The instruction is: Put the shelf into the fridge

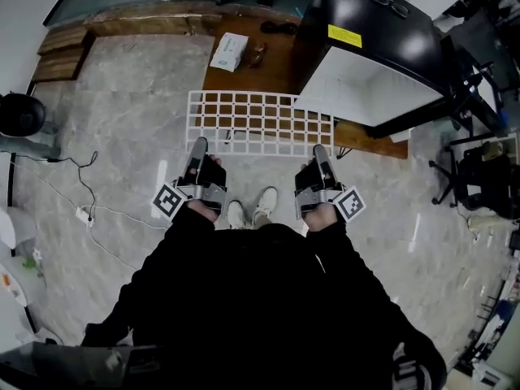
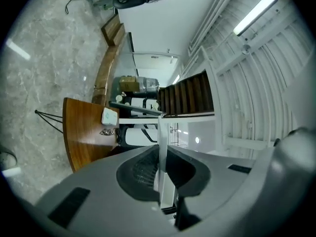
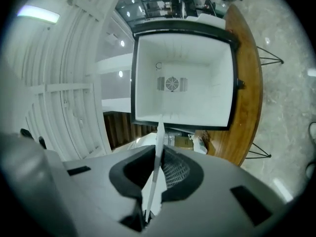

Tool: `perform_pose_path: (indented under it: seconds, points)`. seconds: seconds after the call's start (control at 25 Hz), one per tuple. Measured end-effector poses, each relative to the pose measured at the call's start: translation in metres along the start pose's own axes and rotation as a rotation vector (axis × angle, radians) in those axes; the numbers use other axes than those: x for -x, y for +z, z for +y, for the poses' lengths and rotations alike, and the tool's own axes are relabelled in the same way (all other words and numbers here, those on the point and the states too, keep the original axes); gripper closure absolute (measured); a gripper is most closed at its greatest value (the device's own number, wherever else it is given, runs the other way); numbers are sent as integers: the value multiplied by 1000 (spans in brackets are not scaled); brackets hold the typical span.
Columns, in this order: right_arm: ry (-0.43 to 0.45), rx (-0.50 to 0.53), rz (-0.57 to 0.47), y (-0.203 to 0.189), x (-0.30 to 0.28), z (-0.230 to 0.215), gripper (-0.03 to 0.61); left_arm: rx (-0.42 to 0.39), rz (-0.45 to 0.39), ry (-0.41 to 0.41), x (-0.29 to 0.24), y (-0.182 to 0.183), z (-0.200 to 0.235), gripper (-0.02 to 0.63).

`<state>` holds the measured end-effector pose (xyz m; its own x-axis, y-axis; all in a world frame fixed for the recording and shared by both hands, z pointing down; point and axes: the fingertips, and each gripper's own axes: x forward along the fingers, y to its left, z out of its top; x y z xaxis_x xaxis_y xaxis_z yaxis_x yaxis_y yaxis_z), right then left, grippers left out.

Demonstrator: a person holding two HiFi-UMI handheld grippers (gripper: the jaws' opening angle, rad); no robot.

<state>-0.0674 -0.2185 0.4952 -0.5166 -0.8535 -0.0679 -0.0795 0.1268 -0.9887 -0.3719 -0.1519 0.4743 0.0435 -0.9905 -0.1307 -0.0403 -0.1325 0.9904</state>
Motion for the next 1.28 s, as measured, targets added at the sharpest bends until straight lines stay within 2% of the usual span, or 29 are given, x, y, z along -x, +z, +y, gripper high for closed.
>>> perform_pose_path:
  seconds: [0.28,0.52,0.8,0.84,0.96,1.04,1.28]
  points:
    - [-25,44,-163,51,58,5,546,59,163,-21,-25,-66,1,583]
    - [-30,56,-232,110,88,2,546,68,244,-23,-50,-131,3,583]
    - [-25,57,-232,109,87,-3,546,68,250,-17,-50,-130,11,583]
    - [-26,56,-231,123,88,-3,546,67,251,-13,-57,-143,10,583]
    - [-19,35,-227,206,94,-10,546,51,252,10,-95,-217,9,583]
    - [-7,23,-219,248,95,-15,546,42,248,23,-115,-253,11,583]
    - [11,8,-180,299,91,-22,546,24,238,33,-140,-294,13,583]
